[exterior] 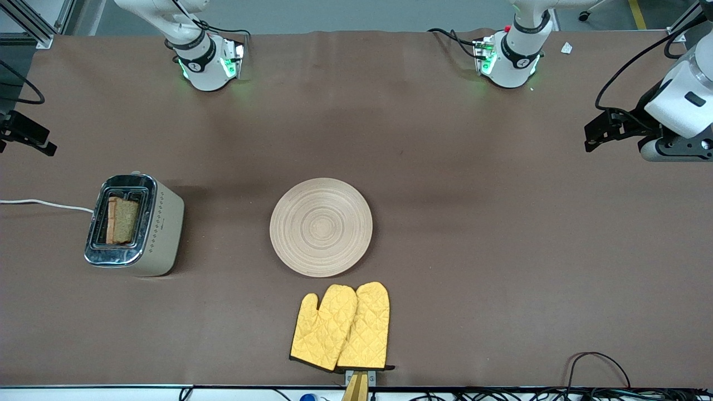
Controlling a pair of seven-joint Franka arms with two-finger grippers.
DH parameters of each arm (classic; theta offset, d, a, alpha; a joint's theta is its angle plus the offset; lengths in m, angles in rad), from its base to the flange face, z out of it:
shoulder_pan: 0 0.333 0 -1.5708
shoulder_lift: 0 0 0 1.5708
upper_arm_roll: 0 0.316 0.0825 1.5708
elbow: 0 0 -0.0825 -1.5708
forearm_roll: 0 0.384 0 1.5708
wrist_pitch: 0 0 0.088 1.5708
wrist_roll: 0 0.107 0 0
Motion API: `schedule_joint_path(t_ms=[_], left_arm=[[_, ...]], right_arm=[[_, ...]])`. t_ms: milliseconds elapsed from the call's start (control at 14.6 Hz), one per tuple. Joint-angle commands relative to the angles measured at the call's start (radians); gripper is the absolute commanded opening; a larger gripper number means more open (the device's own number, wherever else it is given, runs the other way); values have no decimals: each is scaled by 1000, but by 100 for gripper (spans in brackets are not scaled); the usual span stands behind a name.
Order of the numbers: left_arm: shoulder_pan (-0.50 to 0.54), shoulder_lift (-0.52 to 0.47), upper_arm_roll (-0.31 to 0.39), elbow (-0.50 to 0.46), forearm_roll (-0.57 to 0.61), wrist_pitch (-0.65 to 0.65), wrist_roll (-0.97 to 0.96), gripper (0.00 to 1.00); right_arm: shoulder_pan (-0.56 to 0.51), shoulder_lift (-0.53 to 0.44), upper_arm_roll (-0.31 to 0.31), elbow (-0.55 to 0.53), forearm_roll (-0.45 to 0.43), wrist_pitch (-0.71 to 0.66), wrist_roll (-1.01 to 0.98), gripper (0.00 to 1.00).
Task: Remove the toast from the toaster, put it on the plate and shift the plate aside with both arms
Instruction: 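Reach the right gripper down to the toast in the silver toaster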
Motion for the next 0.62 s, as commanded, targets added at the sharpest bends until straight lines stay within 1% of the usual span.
schedule_joint_path(t_ms=[0, 275, 343, 549], left_arm=[[4, -6, 2, 20, 18, -22, 20, 100], [9, -1, 6, 27, 18, -20, 34, 100], [9, 5, 8, 50, 20, -18, 36, 100], [9, 8, 6, 47, 20, -15, 39, 100]], right_arm=[[-13, -35, 11, -40, 18, 8, -8, 100], [-15, -35, 11, -40, 18, 10, -8, 100], [-15, -35, 11, -40, 18, 10, -8, 100], [-15, -35, 11, -40, 18, 8, -8, 100]])
